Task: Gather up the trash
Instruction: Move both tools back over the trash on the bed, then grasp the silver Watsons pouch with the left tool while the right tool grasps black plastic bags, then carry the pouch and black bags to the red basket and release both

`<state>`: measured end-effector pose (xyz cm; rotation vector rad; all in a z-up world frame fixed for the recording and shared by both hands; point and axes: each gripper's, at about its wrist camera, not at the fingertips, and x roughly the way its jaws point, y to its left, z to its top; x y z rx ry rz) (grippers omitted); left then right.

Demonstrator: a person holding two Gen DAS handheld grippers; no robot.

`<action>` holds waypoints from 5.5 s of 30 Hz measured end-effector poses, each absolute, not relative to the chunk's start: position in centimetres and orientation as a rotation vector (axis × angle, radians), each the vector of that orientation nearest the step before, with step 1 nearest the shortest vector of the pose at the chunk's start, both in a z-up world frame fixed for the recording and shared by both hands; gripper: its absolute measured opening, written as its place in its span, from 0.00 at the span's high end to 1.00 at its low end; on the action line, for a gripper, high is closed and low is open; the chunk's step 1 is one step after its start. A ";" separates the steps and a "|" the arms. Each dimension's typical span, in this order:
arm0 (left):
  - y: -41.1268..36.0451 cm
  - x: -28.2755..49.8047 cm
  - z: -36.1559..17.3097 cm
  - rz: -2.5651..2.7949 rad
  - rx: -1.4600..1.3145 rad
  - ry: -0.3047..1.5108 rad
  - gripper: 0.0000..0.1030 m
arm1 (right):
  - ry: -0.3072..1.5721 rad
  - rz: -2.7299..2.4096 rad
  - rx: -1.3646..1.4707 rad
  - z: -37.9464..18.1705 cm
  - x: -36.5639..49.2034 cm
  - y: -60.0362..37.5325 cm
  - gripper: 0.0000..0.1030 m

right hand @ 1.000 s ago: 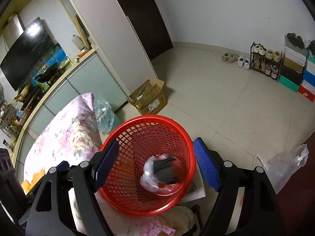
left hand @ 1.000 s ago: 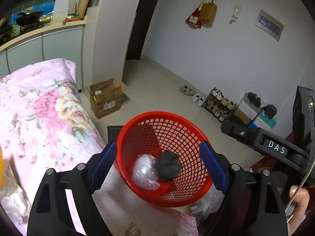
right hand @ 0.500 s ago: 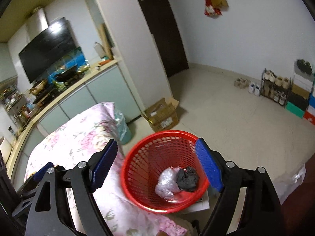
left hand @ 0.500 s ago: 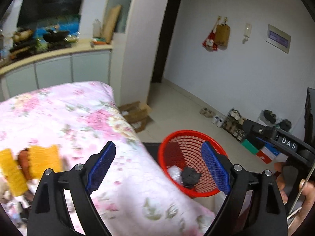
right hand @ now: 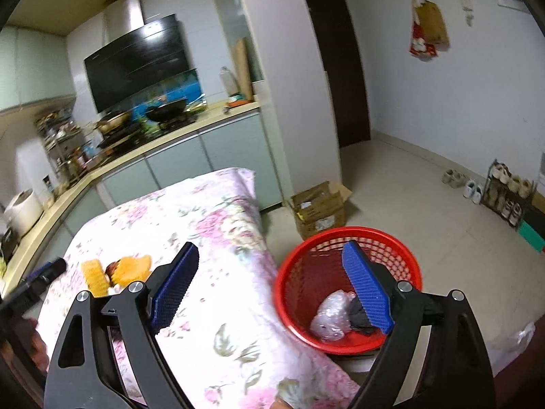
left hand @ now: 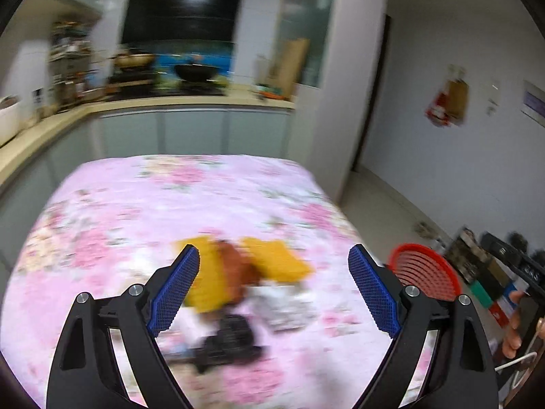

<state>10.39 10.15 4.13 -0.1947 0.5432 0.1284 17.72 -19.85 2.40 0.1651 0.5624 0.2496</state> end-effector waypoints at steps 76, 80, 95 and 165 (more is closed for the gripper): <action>24.1 1.5 -1.8 0.397 -0.414 0.555 0.33 | 0.768 0.732 -0.212 -6.5 14.9 7.6 0.19; 24.2 1.5 -1.8 0.403 -0.408 0.555 0.33 | 0.804 0.735 -0.232 -7.5 15.6 8.3 0.25; 23.3 1.8 -2.0 0.400 -0.367 0.558 0.33 | 0.771 0.783 -0.150 -5.4 13.8 4.8 0.52; 1.8 13.5 5.0 0.043 -0.017 0.455 0.33 | 0.511 0.353 0.186 4.3 18.9 -18.5 0.52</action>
